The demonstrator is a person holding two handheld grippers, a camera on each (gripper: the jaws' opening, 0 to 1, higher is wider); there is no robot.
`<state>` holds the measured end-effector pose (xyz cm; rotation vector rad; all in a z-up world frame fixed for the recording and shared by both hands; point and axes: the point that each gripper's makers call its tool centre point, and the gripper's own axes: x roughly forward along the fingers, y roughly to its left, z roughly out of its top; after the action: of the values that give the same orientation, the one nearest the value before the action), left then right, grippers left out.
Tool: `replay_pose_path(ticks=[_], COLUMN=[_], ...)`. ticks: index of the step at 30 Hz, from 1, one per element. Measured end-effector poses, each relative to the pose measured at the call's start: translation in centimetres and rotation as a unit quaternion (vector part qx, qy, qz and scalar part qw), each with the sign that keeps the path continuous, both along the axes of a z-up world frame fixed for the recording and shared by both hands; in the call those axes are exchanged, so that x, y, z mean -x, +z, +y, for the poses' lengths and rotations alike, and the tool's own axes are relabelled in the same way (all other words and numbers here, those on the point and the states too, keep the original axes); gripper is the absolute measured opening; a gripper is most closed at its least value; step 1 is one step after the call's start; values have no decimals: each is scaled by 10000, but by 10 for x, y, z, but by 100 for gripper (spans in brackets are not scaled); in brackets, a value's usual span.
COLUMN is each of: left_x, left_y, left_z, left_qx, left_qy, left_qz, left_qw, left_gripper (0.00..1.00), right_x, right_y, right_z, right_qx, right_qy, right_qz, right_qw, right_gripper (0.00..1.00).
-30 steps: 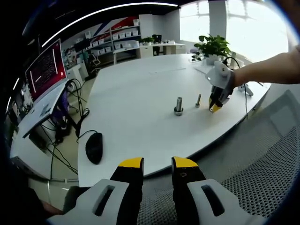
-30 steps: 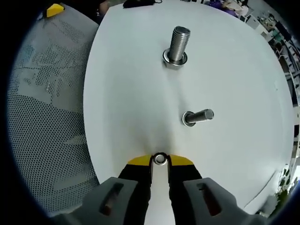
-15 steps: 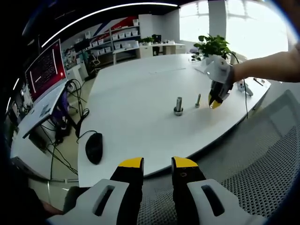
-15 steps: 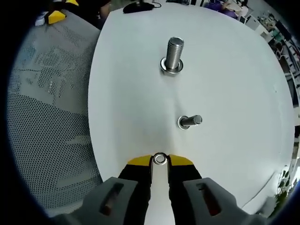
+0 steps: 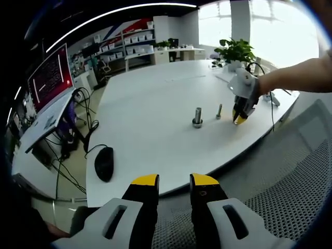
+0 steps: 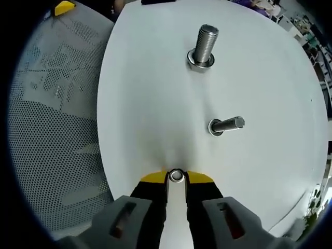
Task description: Place the washer onto the threaded stud by aligning its center hole with the stud, sliding it down to the base, and recovering from edge contact or off-axis alignment until the washer reaches the visible bottom stop.
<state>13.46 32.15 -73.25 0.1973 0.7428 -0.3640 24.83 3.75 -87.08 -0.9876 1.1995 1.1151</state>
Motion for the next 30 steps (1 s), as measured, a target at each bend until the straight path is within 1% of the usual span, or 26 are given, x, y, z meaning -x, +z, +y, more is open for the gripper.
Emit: replay_pose_path(ticks=[2,7,14,17,19,20,22,24,25,27,28,30], left_x=[0,0,0,0,0,0,0,0,0,0,0,0], left_y=[0,0,0,0,0,0,0,0,0,0,0,0], left_z=[0,0,0,0,0,0,0,0,0,0,0,0], left_qx=[0,-3,-6,-5,-5,-4,-5,-5,-4,-3,-3,-3], left_qy=[-2,-2,-5,-2,0,0,1,5,8,10,10,8], left_qz=[0,4,7,6,5,5,4,3,2,2,4,6], left_qw=[10000,10000,10000,10000,10000,10000,10000,10000,10000,10000,10000,10000], left_gripper=[22,22,22,22,22,22,22,22,22,22,22,22], right_x=[1,2,1,-1,0,0,3,5,6,8,9,8], right_y=[0,-2,-2,-2,-1,-1,-2,2,4,9,12,19], right_z=[1,2,0,-1,-1,-1,-6,-6,-6,-4,-3,-2], right_qx=[12,168,296,237,199,176,264,276,249,119,27,-33], right_qy=[-10,140,206,103,156,107,69,311,348,269,164,183], right_qz=[-9,-75,-70,-14,26,42,85,-9,-18,12,53,30], right_qw=[10000,9997,9993,9997,9997,9998,9996,9991,9991,9996,9998,9998], right_gripper=[14,14,14,14,14,14,14,14,14,14,14,14])
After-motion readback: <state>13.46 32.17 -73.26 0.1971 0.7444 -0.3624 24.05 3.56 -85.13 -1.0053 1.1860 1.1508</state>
